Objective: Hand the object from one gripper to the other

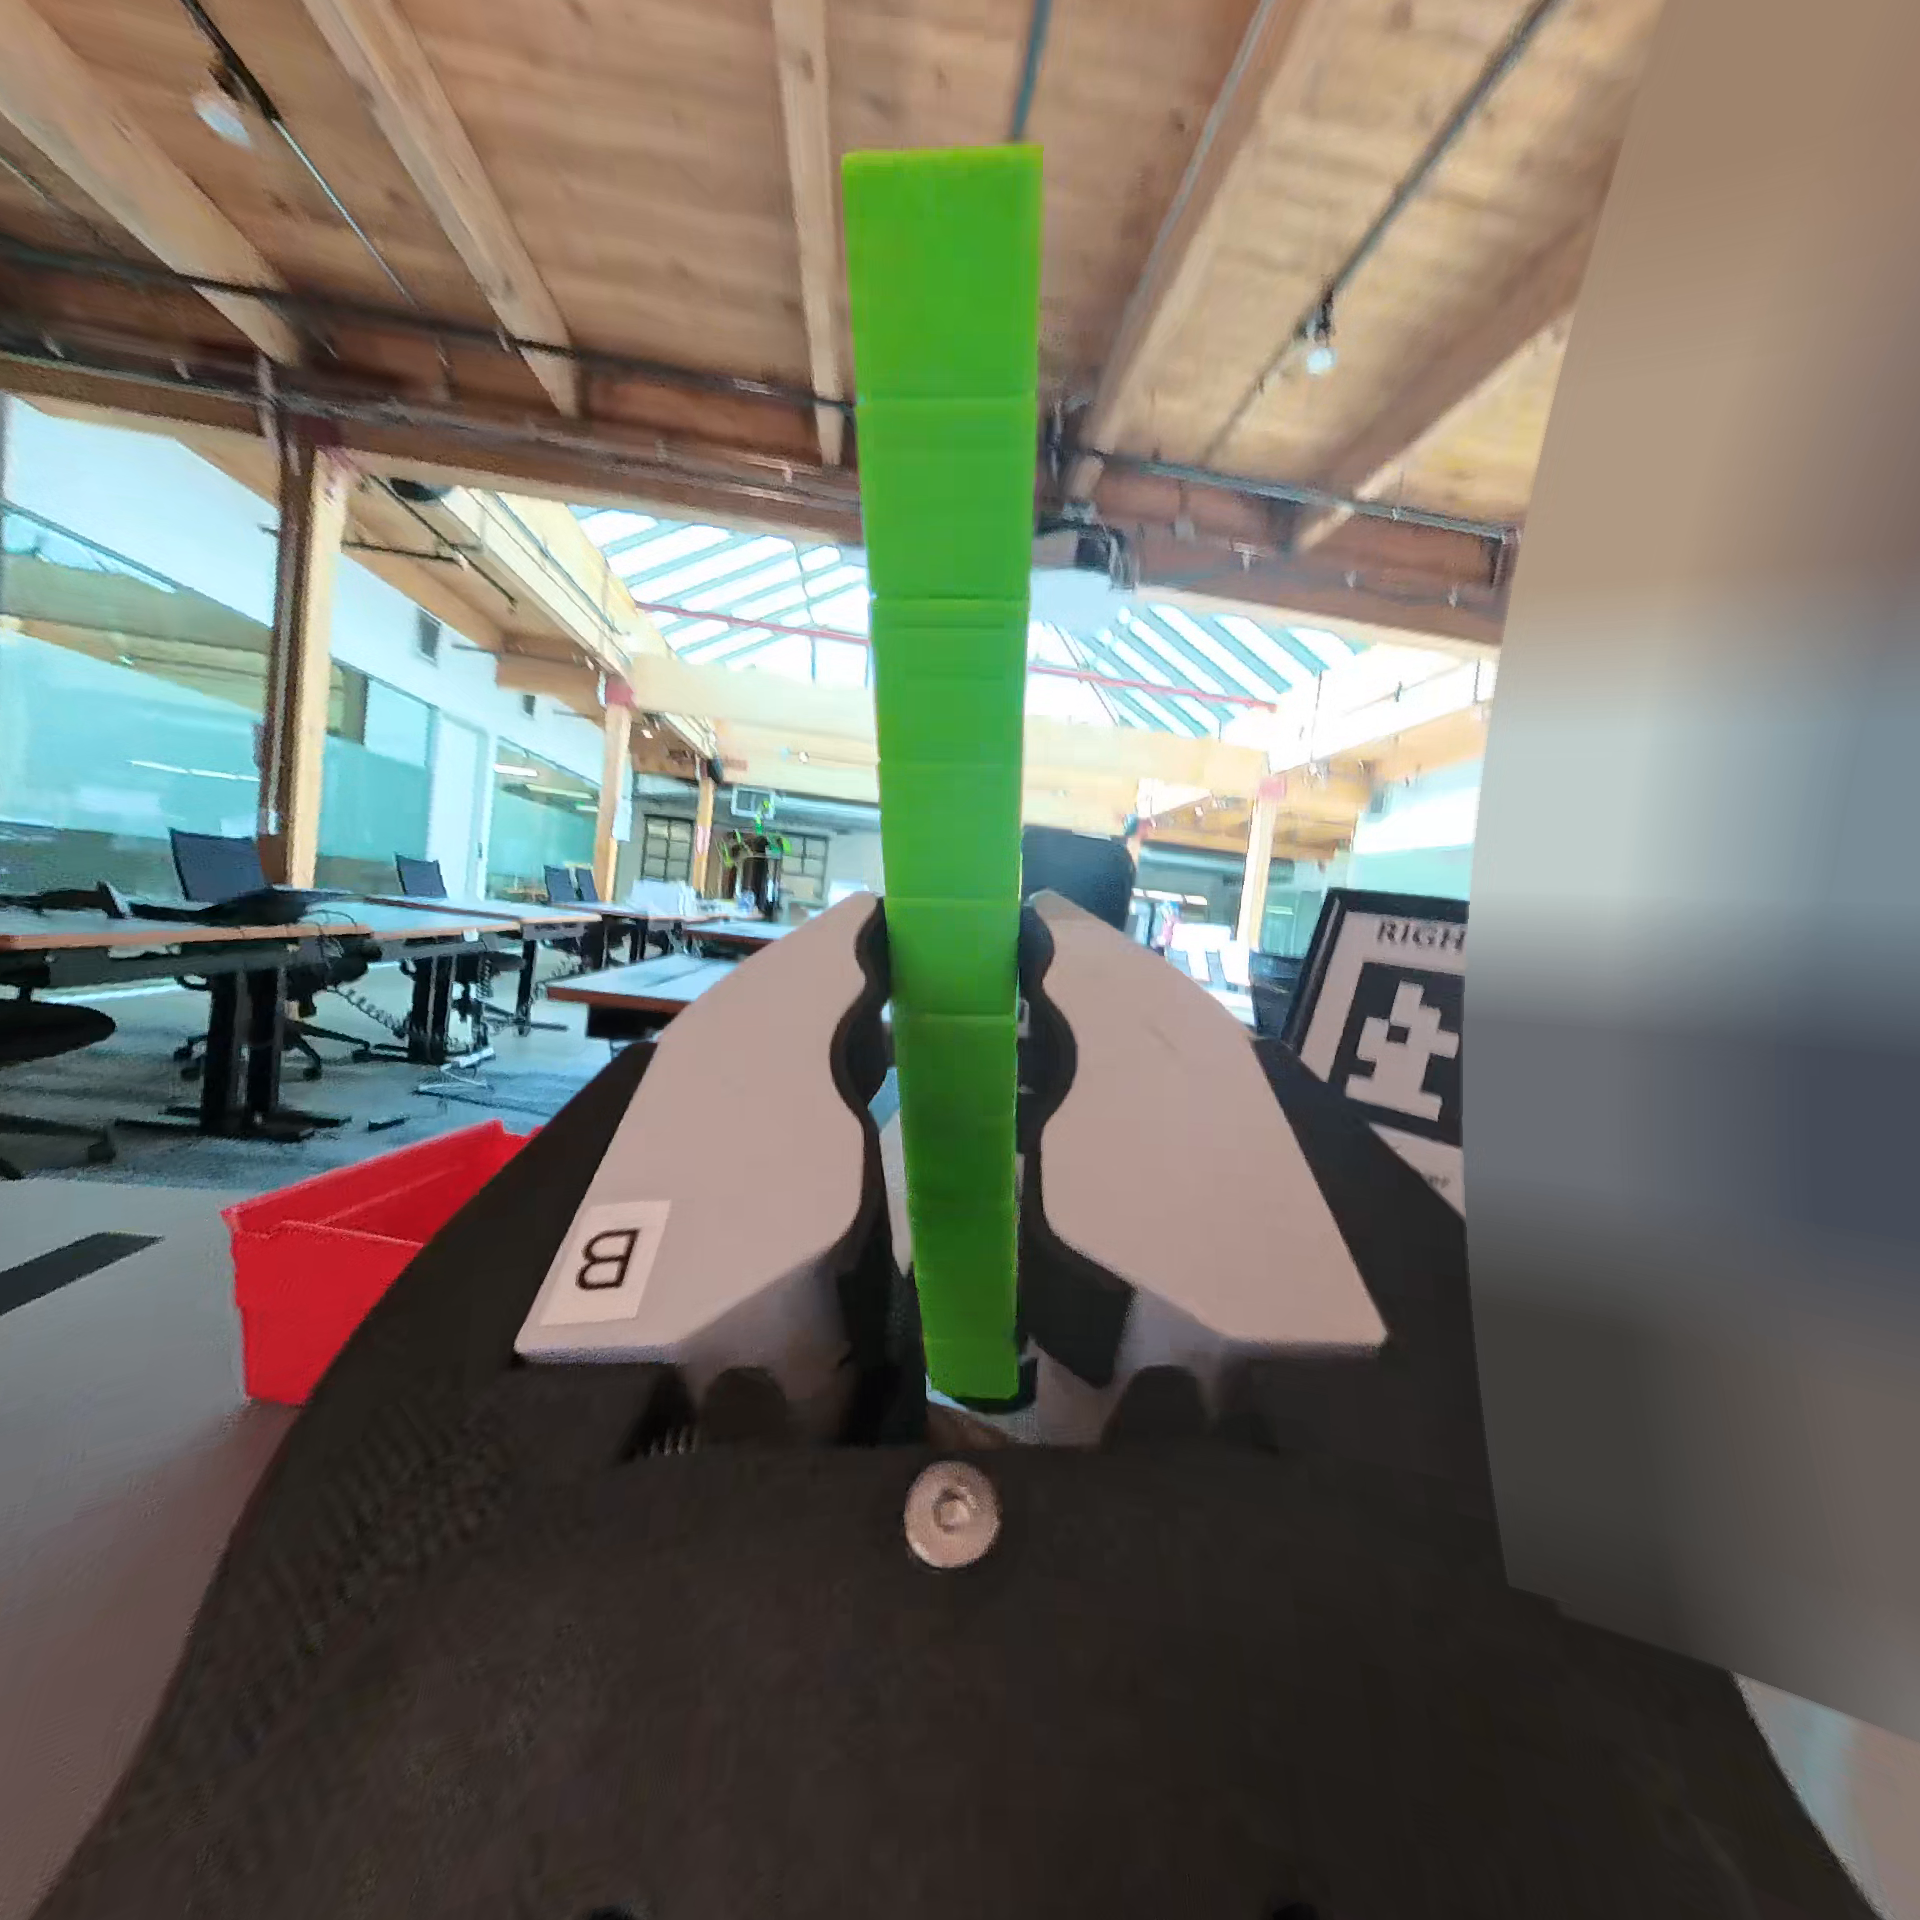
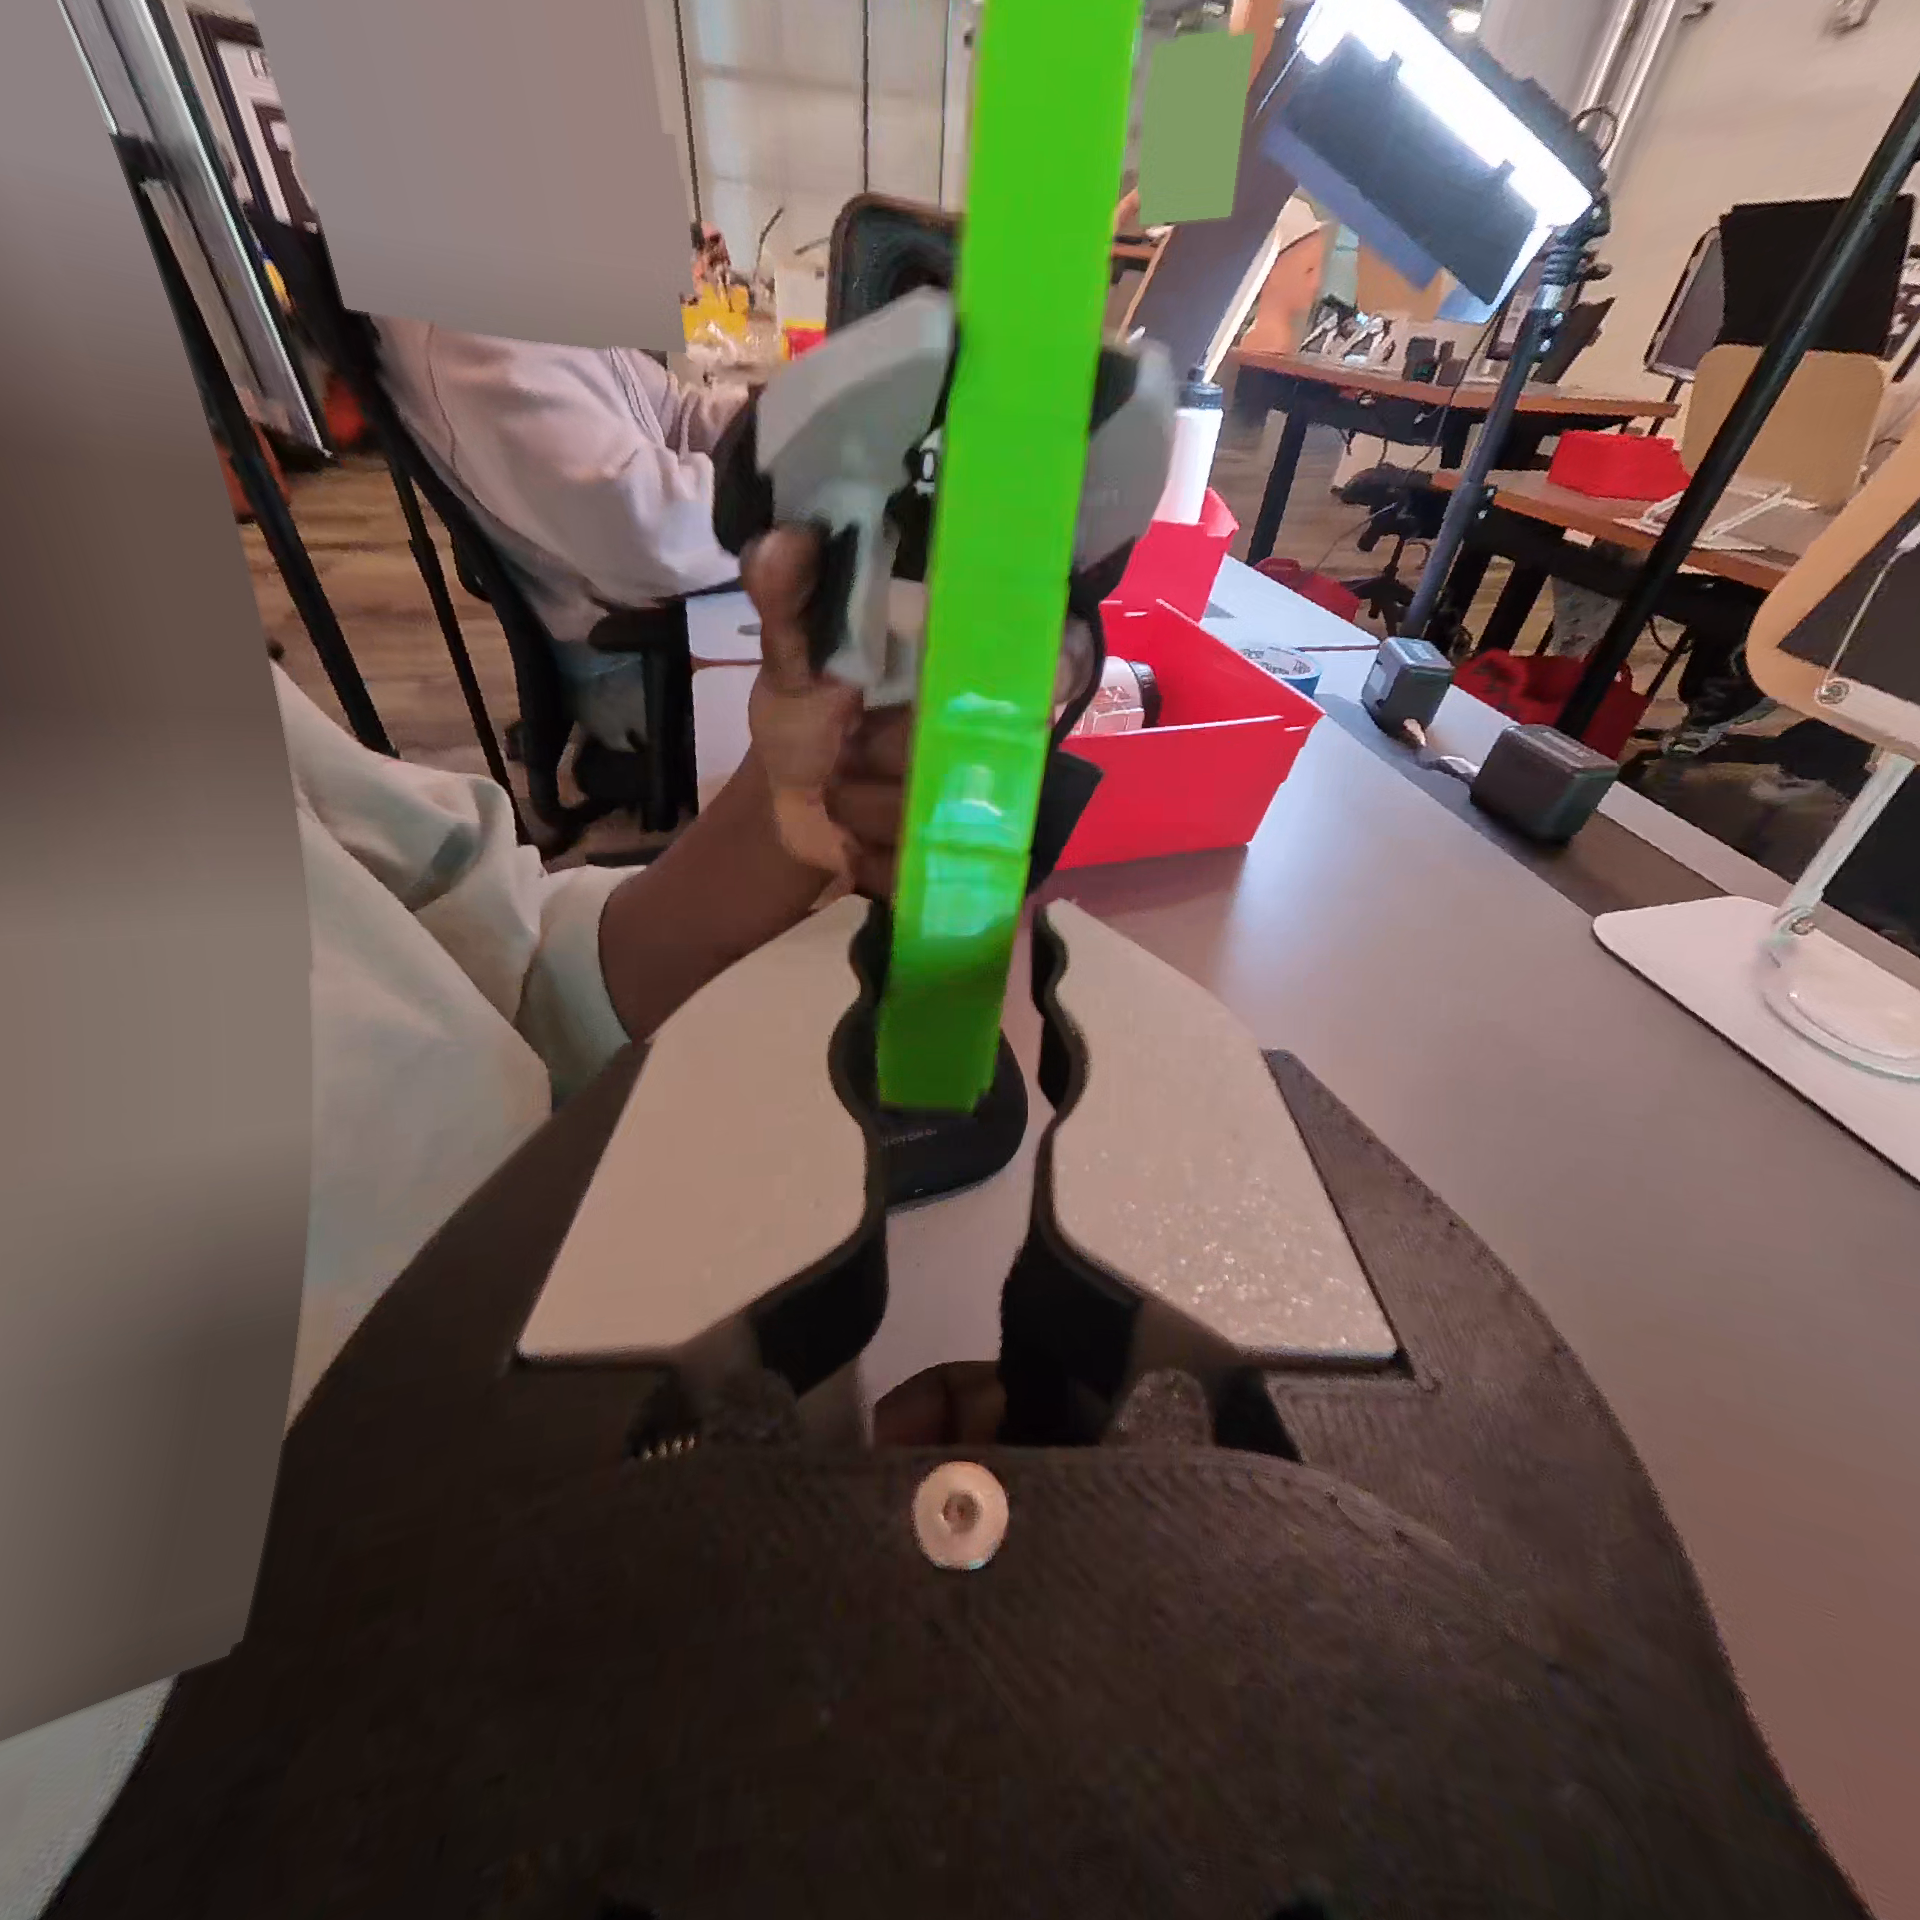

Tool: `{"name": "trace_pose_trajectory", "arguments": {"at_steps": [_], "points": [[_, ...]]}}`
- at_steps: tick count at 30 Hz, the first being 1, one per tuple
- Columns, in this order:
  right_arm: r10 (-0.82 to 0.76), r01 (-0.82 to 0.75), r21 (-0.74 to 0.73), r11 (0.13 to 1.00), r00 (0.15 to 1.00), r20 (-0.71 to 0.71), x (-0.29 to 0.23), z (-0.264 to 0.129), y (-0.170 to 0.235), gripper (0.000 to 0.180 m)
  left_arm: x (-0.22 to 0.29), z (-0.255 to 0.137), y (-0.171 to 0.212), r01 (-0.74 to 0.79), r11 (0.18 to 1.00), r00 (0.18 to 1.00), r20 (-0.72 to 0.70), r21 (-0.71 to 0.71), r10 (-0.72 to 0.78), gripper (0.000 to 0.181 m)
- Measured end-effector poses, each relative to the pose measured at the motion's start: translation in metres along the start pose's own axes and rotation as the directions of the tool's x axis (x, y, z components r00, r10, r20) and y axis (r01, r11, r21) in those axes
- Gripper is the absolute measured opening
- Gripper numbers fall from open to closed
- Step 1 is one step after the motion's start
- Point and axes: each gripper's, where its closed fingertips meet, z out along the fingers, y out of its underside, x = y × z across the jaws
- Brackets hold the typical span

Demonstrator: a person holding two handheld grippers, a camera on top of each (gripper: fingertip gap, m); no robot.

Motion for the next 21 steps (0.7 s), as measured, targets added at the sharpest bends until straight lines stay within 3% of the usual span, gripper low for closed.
{"name": "trace_pose_trajectory", "arguments": {"at_steps": [4, 6, 7, 8, 11, 15, 21], "points": [[0.063, -0.064, 0.069, 0.996, 0.998, 0.017, 0.001, -0.002, -0.011, 0.022, 0.0, -0.004, -0.005, 0.034, 0.999, 0.999, -0.021, 0.016, -0.033, 0.023], [0.078, -0.079, 0.106, 0.991, 0.997, 0.015, 0.002, -0.005, -0.017, 0.022, 0.001, 0.0, 0.012, 0.009, 0.996, 0.999, -0.035, -0.085, -0.012, 0.034], [0.09, -0.093, 0.109, 0.99, 0.996, 0.026, 0.001, -0.006, -0.019, 0.022, 0.002, 0.002, 0.021, 0.006, 0.992, 0.999, -0.048, -0.13, -0.012, 0.034], [0.095, -0.099, 0.107, 0.989, 0.995, 0.039, 0.0, -0.007, -0.019, 0.022, 0.004, 0.004, 0.026, 0.006, 0.989, 0.998, -0.061, -0.148, -0.015, 0.023], [0.087, -0.092, 0.127, 0.988, 0.995, 0.039, 0.0, -0.009, -0.022, 0.022, 0.004, 0.006, 0.024, 0.017, 0.991, 0.998, -0.056, -0.129, -0.024, 0.022], [0.069, -0.067, 0.19, 0.98, 0.998, -0.004, 0.007, -0.011, -0.028, 0.031, -0.002, 0.002, 0.001, 0.062, 0.998, 0.998, -0.017, 0.026, -0.061, 0.022], [0.105, -0.112, 0.287, 0.951, 0.994, 0.042, 0.004, -0.014, -0.041, 0.022, -0.005, -0.001, -0.011, 0.149, 0.978, 0.989, -0.031, 0.146, -0.146, 0.023]]}}
